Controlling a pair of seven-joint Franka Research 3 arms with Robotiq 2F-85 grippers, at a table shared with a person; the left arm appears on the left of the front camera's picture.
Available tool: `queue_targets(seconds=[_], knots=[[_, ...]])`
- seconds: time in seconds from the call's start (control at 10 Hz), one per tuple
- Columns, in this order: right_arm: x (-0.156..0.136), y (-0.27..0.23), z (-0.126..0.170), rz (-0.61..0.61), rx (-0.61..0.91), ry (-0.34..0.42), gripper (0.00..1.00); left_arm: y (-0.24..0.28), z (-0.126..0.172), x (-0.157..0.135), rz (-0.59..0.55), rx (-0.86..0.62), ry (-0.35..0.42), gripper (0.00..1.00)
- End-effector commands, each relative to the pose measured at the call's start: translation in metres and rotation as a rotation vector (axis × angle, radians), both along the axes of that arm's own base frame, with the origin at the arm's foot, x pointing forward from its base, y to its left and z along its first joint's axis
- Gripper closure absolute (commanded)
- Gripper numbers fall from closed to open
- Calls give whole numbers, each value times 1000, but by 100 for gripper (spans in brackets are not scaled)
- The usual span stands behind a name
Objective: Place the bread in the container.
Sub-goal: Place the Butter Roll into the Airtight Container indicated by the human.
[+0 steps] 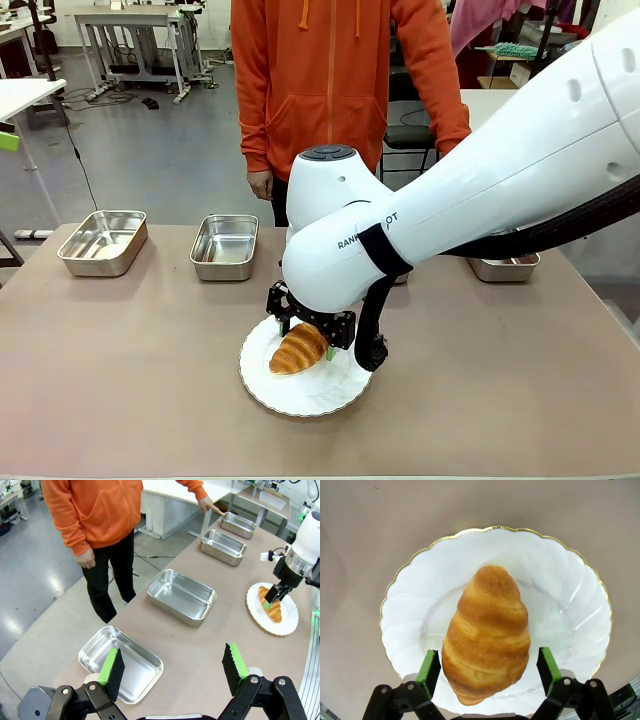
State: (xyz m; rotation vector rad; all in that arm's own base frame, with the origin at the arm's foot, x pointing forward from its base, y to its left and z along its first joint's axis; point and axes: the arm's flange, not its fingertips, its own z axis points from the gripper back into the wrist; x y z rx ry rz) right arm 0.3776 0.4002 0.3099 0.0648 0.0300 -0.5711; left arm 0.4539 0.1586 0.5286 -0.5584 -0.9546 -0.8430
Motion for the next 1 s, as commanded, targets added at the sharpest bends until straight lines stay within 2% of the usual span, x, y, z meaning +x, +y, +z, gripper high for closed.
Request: queue_targets(seconds=[0.0, 0.4, 0.5, 0.6, 0.7, 0.8, 0.9], knots=[[7, 13, -6, -32, -19, -37, 0, -1, 2, -1, -3, -4, -7, 0], [7, 13, -13, -22, -25, -26, 3, -1, 2, -1, -3, -4, -7, 0], [6, 12, -13, -20, -19, -17, 20, -1, 2, -1, -3, -4, -7, 0], [6, 12, -13, -18, -15, -14, 22, -1, 2, -1, -3, -4, -7, 0], [5, 11, -12, -15, -14, -11, 40, -1, 2, -1, -3, -4, -7, 0], [6, 10, -10, -4, -18, -6, 42, -1, 2, -1, -3, -4, -7, 0], [7, 9, -8, -24, -40, -29, 59, -1, 2, -1, -3, -4, -7, 0]])
